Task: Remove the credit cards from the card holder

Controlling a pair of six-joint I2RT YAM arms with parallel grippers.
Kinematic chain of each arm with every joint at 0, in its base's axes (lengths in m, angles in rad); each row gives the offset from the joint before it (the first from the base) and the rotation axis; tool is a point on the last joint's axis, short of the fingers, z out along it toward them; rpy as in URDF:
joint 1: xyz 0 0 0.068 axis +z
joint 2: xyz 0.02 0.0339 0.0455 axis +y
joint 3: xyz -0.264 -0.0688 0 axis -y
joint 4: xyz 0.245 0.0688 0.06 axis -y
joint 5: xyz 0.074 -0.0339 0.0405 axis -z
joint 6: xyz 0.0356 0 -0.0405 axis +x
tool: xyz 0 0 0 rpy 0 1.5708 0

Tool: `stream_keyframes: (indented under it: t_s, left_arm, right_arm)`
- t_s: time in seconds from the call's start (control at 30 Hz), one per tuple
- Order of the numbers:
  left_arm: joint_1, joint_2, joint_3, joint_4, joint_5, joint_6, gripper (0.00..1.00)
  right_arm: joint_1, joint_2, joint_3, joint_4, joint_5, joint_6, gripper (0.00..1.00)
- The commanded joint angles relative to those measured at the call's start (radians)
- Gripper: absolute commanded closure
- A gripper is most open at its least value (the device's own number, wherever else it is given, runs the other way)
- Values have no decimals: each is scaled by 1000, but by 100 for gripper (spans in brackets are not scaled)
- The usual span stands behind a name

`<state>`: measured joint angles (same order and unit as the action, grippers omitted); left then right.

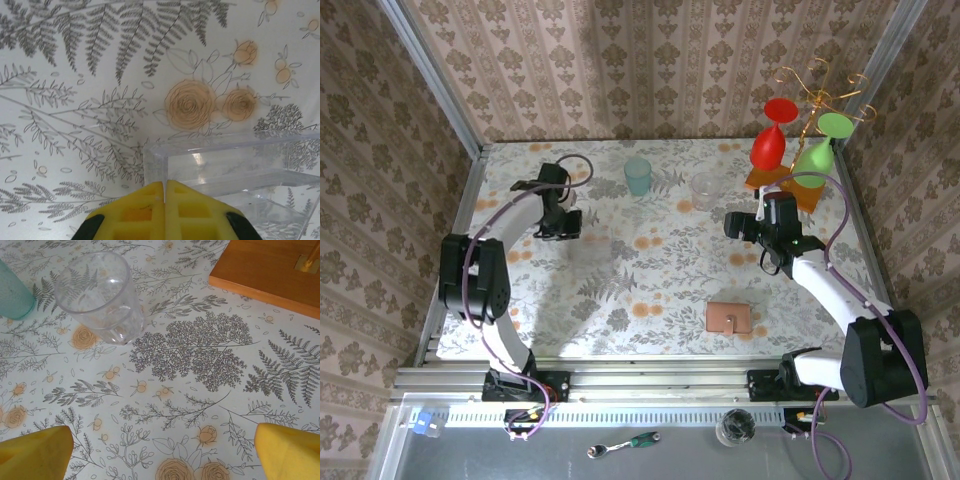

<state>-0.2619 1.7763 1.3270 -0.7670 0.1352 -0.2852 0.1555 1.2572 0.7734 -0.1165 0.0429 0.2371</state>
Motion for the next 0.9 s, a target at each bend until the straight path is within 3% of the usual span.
stream_keyframes:
  t_s: [0.0, 0.47, 0.87]
  left_arm:
    - [-26, 35, 65, -20, -5, -48, 99]
    - [-159, 285, 386, -5, 32, -239, 100]
    - [-188, 409, 533, -8, 97, -288, 100]
  right_arm:
    - [4, -37, 28, -29, 26, -21, 6]
    - [4, -79, 21, -52, 25, -38, 5]
    - [3, -99, 0, -56, 2, -11, 5]
